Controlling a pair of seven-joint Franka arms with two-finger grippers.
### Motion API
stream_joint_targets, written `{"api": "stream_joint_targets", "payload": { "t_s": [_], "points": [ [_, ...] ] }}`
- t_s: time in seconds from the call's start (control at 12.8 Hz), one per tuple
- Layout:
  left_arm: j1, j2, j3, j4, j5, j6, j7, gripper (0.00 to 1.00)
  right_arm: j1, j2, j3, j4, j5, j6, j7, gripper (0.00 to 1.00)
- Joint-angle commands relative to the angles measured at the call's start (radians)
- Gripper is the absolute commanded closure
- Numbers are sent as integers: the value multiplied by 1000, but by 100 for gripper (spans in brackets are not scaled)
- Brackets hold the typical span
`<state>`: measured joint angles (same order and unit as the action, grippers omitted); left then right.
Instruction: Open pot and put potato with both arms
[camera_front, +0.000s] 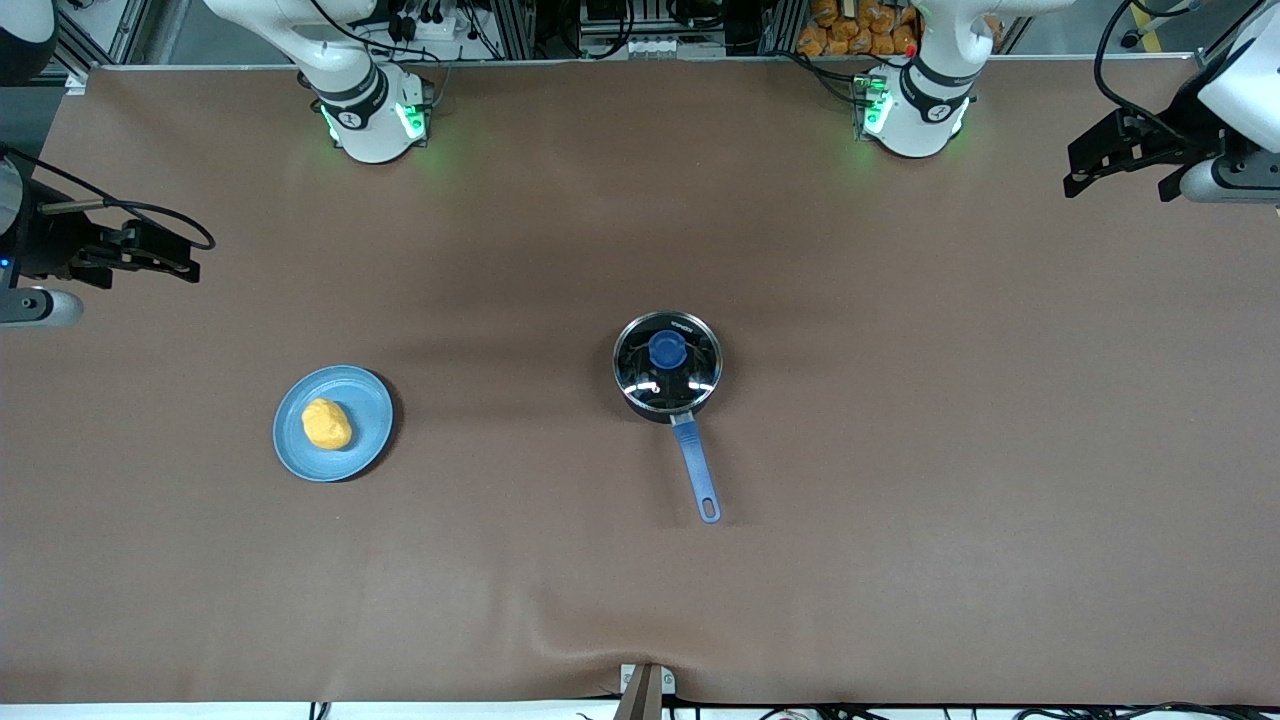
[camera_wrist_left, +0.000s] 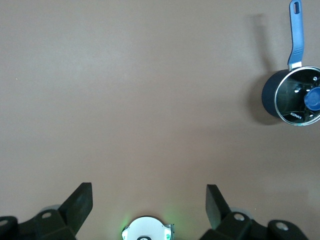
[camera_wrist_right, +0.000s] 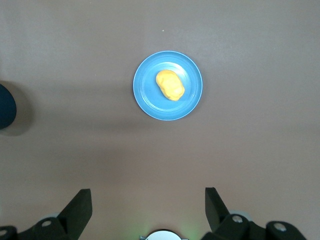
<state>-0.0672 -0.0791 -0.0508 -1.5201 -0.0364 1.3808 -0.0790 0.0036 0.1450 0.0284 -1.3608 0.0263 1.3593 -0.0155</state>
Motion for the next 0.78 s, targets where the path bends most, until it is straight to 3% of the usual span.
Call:
{"api": "stream_joint_targets", "payload": {
  "t_s": [0.0, 0.47, 0.7],
  "points": [
    [0, 7, -3, 18, 23, -11, -15, 0, -1, -4, -4, -4, 15, 4, -4, 0],
    [-9, 7, -6, 21, 78, -9, -10, 0, 4, 5, -4, -4, 15, 1, -4, 0],
    [-3, 1, -6, 17, 76, -11, -13, 0, 48, 63, -4, -3, 21, 14, 0, 0]
  ]
}}
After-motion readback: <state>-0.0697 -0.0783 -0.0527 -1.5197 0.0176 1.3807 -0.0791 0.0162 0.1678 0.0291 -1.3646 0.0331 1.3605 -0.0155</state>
